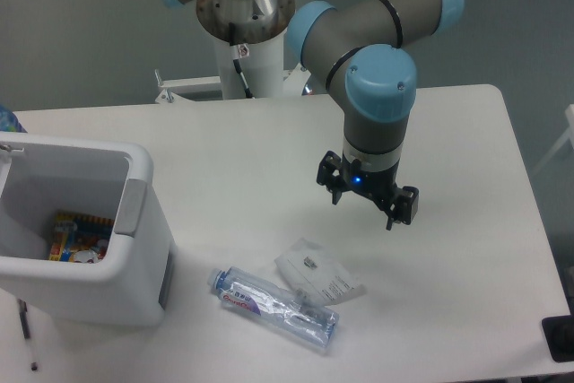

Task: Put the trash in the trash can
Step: 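Move the gripper over the clear plastic wrapper and lower it, then close the gripper on the clear plastic wrapper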

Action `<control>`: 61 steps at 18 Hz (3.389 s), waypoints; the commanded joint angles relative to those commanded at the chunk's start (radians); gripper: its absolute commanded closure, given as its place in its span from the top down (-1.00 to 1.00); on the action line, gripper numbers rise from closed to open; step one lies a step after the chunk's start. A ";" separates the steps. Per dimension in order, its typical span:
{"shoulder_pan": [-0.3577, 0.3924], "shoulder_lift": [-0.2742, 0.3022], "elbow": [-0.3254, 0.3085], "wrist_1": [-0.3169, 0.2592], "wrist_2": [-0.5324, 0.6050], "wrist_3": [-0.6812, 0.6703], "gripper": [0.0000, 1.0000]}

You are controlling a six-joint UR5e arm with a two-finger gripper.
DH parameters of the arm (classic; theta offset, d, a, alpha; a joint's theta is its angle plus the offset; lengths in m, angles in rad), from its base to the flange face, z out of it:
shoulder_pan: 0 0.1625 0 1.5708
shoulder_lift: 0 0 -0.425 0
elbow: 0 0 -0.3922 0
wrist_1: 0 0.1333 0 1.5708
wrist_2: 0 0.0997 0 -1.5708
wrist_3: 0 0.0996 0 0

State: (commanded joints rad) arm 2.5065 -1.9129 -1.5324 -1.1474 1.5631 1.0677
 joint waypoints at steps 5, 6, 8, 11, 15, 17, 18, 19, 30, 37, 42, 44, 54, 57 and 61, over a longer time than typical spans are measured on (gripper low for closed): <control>0.000 0.000 0.006 0.003 -0.009 -0.005 1.00; 0.000 -0.002 0.012 0.003 -0.011 -0.006 1.00; -0.003 -0.006 0.017 0.011 -0.038 -0.043 1.00; -0.003 -0.012 -0.003 0.087 -0.078 -0.107 1.00; -0.032 -0.023 -0.031 0.199 -0.104 -0.305 1.00; -0.064 -0.029 -0.035 0.219 -0.104 -0.348 1.00; -0.075 -0.029 -0.043 0.216 -0.100 -0.351 1.00; -0.084 -0.025 -0.063 0.218 -0.101 -0.351 1.00; -0.153 -0.063 -0.170 0.331 -0.043 -0.337 1.00; -0.155 -0.083 -0.227 0.345 0.012 -0.150 1.00; -0.175 -0.135 -0.216 0.359 0.083 -0.160 1.00; -0.193 -0.143 -0.213 0.367 0.126 -0.167 0.64; -0.195 -0.132 -0.204 0.368 0.118 -0.210 -1.00; -0.190 -0.117 -0.204 0.368 0.097 -0.228 -1.00; -0.144 -0.071 -0.206 0.368 -0.033 -0.238 -1.00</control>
State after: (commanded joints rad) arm 2.3622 -1.9836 -1.7380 -0.7793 1.5298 0.8299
